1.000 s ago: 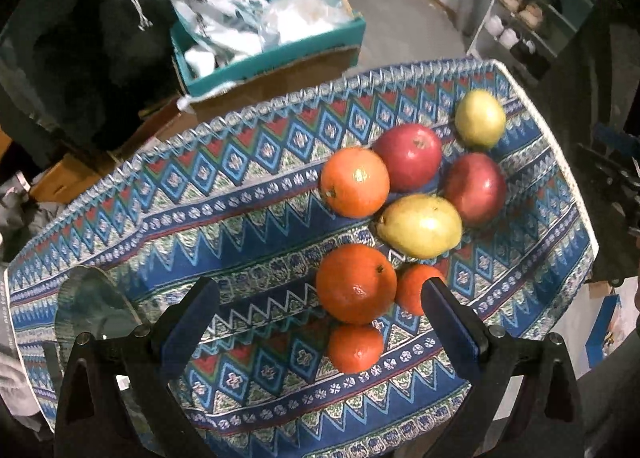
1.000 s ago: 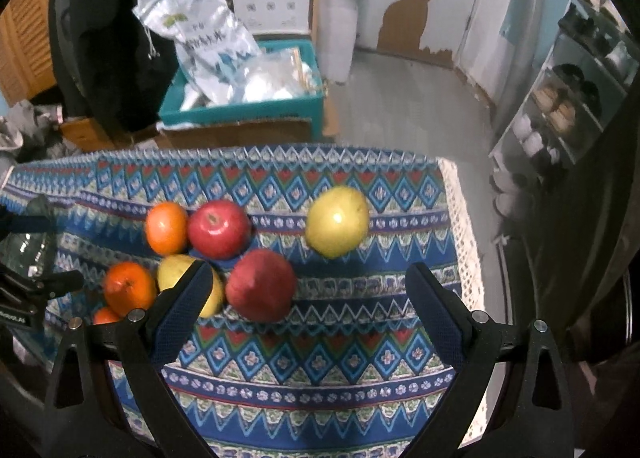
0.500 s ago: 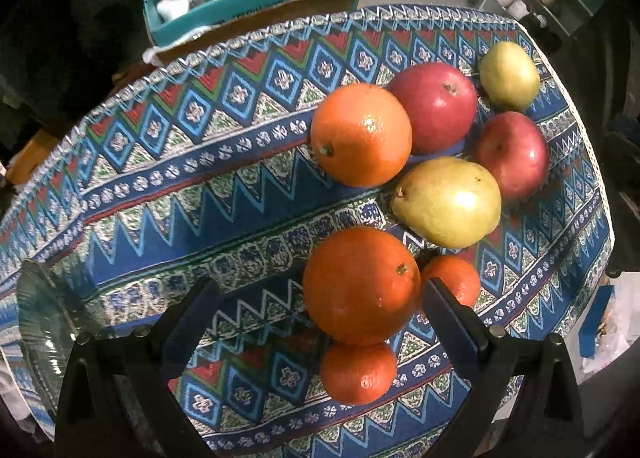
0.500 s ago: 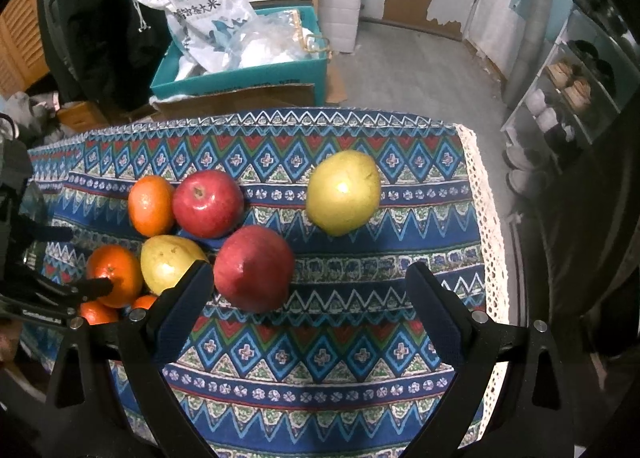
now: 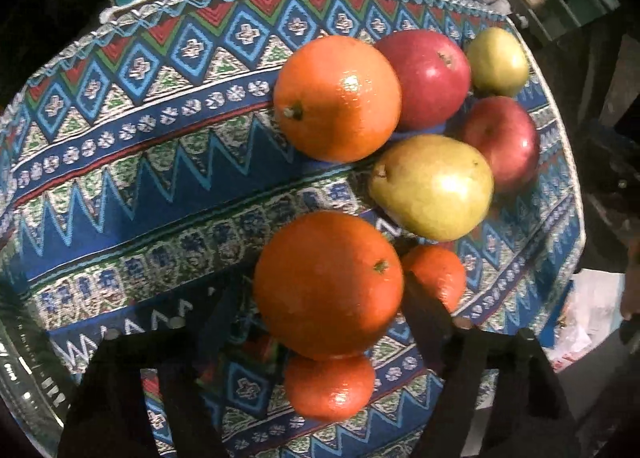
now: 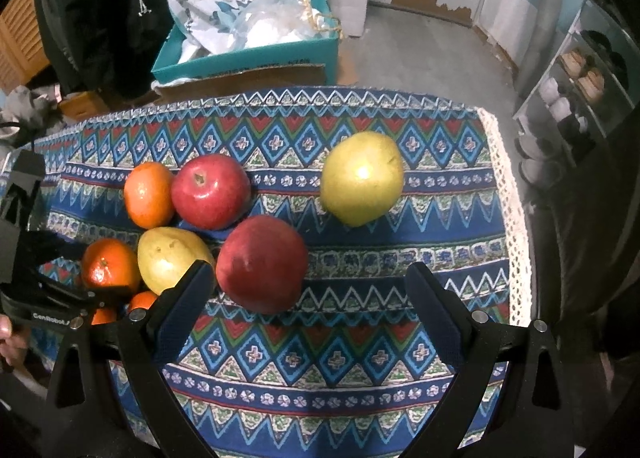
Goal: Organize fruits
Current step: 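Grasp the large orange with the left tool while the right tool grasps the green pear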
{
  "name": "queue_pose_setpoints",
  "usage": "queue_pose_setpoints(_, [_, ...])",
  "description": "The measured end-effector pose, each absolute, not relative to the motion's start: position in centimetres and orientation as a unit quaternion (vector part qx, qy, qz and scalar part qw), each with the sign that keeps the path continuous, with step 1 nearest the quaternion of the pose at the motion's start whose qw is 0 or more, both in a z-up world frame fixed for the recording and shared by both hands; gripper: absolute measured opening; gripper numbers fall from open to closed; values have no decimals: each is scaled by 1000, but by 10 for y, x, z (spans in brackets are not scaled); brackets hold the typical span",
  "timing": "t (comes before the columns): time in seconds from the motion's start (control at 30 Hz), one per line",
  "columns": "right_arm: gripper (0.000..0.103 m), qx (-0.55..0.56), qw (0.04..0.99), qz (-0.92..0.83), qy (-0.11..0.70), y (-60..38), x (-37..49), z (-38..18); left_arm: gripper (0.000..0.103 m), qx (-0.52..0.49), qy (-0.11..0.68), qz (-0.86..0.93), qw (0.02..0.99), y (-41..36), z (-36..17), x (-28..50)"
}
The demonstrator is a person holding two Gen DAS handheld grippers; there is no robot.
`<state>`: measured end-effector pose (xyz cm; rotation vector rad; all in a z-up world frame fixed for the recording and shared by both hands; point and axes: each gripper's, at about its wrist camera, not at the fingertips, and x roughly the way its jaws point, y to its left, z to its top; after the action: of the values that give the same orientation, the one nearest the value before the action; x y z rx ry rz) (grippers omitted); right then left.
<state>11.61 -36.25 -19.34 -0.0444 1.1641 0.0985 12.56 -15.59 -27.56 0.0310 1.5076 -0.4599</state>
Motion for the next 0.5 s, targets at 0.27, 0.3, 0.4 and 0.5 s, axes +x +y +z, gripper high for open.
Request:
queue_pose_setpoints(0.27, [95,6,831,20,556,-380,137,-201,68,33,666,-206,716,-161,-272,125])
queue_pose_setpoints(0.3, [95,7,829,17,560,-382,141,-203,68,34,664,-206,718,-159,-269,125])
queue_pose_setpoints(0.4, [95,1,823,2,568,-390,156,-212,68,28,658,-198,726,-150,-264,134])
queue_pose_setpoints(0.5, [95,8,816,-1,577,-397,169,-218,68,22,650,-189,736,-141,-258,143])
